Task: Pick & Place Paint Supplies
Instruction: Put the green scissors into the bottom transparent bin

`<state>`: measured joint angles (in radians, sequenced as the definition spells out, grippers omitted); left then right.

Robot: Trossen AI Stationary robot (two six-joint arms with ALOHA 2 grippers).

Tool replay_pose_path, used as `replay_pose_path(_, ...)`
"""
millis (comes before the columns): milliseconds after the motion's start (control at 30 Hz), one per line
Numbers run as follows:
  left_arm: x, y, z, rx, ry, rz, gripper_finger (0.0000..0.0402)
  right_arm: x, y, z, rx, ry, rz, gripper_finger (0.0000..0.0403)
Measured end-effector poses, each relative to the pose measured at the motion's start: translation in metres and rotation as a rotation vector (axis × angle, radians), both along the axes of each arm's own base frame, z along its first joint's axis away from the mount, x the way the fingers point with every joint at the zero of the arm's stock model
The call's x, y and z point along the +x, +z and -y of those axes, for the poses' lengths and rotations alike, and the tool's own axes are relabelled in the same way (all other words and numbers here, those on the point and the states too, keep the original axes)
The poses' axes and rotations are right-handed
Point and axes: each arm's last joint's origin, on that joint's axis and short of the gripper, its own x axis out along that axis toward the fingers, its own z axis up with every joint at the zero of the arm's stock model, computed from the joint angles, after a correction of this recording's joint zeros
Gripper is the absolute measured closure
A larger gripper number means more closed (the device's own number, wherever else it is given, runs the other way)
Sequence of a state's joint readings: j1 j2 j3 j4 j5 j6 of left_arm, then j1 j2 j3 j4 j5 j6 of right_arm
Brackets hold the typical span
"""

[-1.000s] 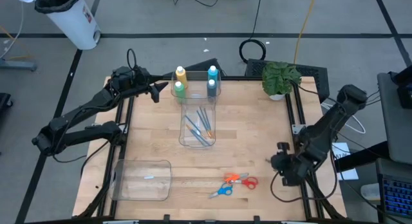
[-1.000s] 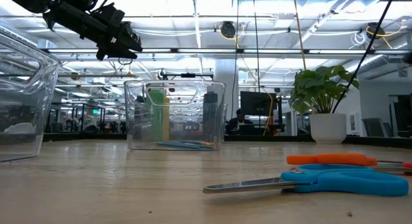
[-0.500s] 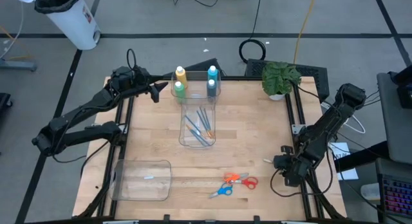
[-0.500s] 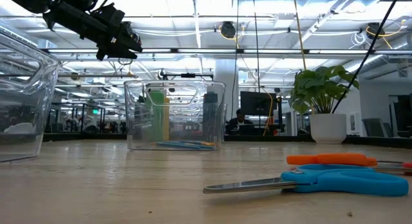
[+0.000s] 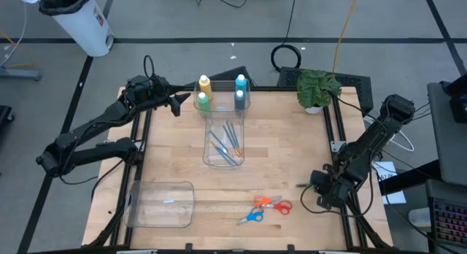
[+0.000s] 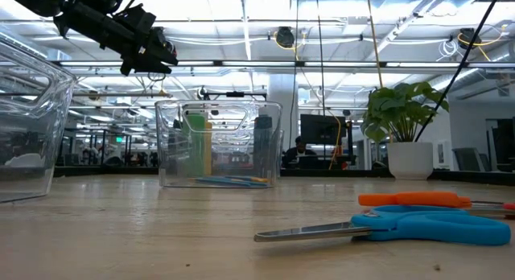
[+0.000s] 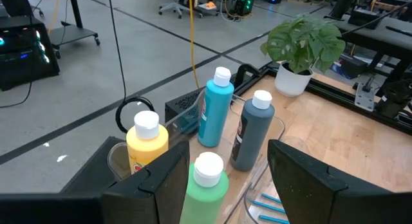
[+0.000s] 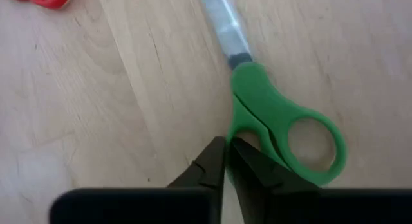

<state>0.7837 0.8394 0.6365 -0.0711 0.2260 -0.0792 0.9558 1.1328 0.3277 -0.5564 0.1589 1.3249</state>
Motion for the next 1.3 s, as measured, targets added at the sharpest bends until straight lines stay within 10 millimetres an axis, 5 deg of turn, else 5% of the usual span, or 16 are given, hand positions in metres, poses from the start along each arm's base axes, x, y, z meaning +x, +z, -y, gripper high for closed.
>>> replay_pose_path(267,0.000,0.000,0.000,0.000,0.000,0.000,0.0188,0.002,0.002,-0.002,-0.007,0.000,0.019,0.0399)
replay_pose_path(567,0.000,0.000,0.000,0.000,0.000,0.000,0.0188,0.025,0.032,-0.017,0.041,0.119,0.158,0.0401)
replay_pose_path(1000,0.000,0.000,0.000,0.000,0.000,0.000,0.0188,0.090,0.080,-0.029,0.173,0.366,0.809,0.0402)
replay_pose_path(1300,0.000,0.000,0.000,0.000,0.000,0.000,0.0188,0.111,0.095,-0.009,0.027,0.482,1.128,0.0403)
